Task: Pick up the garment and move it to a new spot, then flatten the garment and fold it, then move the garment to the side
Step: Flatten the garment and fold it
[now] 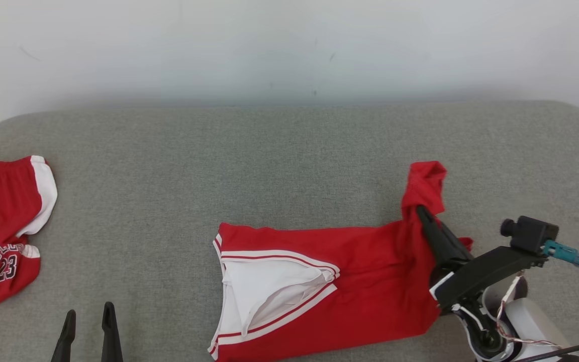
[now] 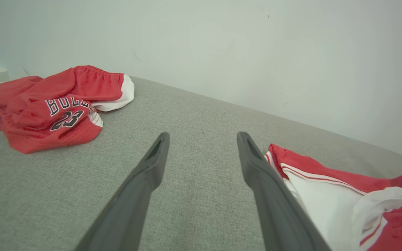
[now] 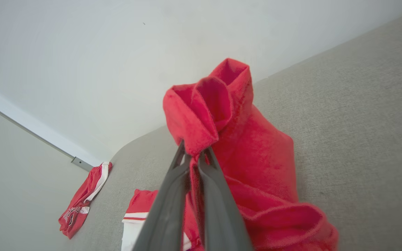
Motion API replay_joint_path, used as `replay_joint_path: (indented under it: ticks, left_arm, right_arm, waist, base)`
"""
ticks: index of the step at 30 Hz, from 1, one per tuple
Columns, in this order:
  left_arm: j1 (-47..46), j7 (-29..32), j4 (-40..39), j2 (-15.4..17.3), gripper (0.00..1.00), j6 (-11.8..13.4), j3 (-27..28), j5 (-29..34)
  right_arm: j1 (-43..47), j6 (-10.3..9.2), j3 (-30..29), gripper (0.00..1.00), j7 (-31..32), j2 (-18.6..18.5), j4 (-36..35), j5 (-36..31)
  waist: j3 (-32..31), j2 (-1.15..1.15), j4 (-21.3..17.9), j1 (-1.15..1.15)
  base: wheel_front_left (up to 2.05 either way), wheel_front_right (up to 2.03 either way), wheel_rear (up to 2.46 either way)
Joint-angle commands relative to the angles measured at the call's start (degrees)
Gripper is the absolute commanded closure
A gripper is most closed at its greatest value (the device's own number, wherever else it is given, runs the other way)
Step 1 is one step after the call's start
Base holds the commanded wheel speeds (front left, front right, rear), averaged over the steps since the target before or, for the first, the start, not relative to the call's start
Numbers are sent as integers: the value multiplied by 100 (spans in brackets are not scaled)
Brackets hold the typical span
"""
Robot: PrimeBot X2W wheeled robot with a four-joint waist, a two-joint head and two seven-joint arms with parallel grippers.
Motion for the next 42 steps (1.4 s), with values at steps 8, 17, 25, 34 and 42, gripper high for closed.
replay_joint_path:
  ticks: [8,17,25,34,42]
  left_arm:
    - [65,-22,78,1,0,37,2,13]
    - [-33,-22,208,1,0,22,-99,-41]
    - [-90,-23,325,1,0,40,-249,-80]
    - [-148,-23,407,1,0,45,-490,-101]
    - [-213,-23,492,2,0,37,-559,-123]
  right_arm:
    - [31,-3,370,100,174,306,-346,55]
    - [-193,-2,805,100,156,758,-22,-44]
    - [-452,-1,1063,100,-14,1108,593,-70]
    - [-792,-1,1277,100,-333,1349,1594,-91]
    - [-1061,-1,1603,53,-635,1441,2256,96]
  waist:
    - [-127,-1,198,0]
    - [-153,-1,453,0]
    - [-168,-1,675,0]
    - [-100,-1,965,0]
    - [-58,-1,1102,0]
  base:
    - [0,0,0]
    - [0,0,0]
    - [0,0,0]
    - [0,0,0]
    - [0,0,0]
